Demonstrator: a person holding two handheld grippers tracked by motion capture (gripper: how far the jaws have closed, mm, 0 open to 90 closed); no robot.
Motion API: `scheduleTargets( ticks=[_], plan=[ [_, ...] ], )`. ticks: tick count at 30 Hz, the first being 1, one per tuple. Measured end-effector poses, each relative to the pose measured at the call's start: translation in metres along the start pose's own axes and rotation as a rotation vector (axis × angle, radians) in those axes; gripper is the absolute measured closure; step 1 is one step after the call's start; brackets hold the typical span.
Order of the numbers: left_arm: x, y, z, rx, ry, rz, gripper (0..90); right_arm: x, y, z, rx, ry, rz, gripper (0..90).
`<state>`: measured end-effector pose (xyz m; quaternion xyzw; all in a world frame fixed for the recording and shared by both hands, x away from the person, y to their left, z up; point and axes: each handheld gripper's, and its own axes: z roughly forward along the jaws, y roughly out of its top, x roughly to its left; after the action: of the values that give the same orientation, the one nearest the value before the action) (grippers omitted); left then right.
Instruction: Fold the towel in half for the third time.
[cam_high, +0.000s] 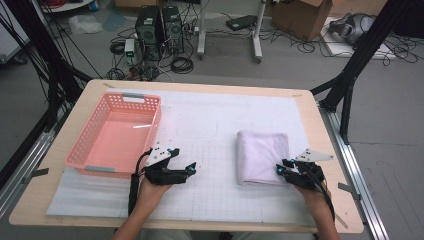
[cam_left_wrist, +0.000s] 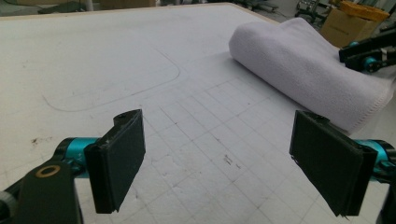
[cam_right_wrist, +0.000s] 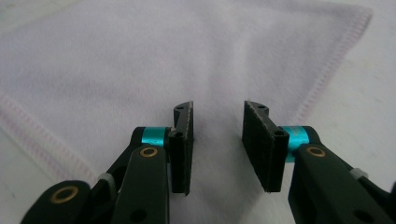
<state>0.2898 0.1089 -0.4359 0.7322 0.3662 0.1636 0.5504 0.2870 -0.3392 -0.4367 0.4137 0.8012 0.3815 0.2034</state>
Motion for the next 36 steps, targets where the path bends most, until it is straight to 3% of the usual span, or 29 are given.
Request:
scheduleTargets(
  ticks=[6,10,14,17,18,21,27,36],
  plan=[
    [0.002,0.001,-0.004,-0.011,-0.004,-0.013,18.3,-0.002,-0.018,-0.020,-0.014,-0.018,0.025,61.7],
    [0.006,0.001,-0.005,-0.014,-0.031,-0.030,17.9,0.000,-0.021,-0.039,-0.050,-0.009,0.034,55.1],
    [0.007,-0.001,-0.006,-0.043,-0.039,-0.002,16.6,0.002,-0.027,-0.060,-0.119,-0.025,0.060,45.1],
    [0.004,-0.001,-0.008,-0.020,-0.010,0.034,16.6,0.002,-0.029,-0.071,-0.162,-0.044,0.081,36.4],
    [0.003,-0.001,-0.008,-0.008,-0.012,0.028,16.6,0.001,-0.030,-0.074,-0.183,-0.051,0.088,32.0],
    [0.003,-0.001,-0.009,0.019,-0.032,-0.001,16.7,-0.002,-0.031,-0.076,-0.202,-0.084,0.119,19.0],
    [0.002,-0.001,-0.009,-0.028,-0.066,0.000,17.6,-0.004,-0.033,-0.078,-0.241,-0.095,0.137,16.7],
    [0.001,-0.001,-0.011,-0.029,-0.064,-0.001,17.6,-0.001,-0.031,-0.072,-0.209,-0.088,0.102,16.6]
  ],
)
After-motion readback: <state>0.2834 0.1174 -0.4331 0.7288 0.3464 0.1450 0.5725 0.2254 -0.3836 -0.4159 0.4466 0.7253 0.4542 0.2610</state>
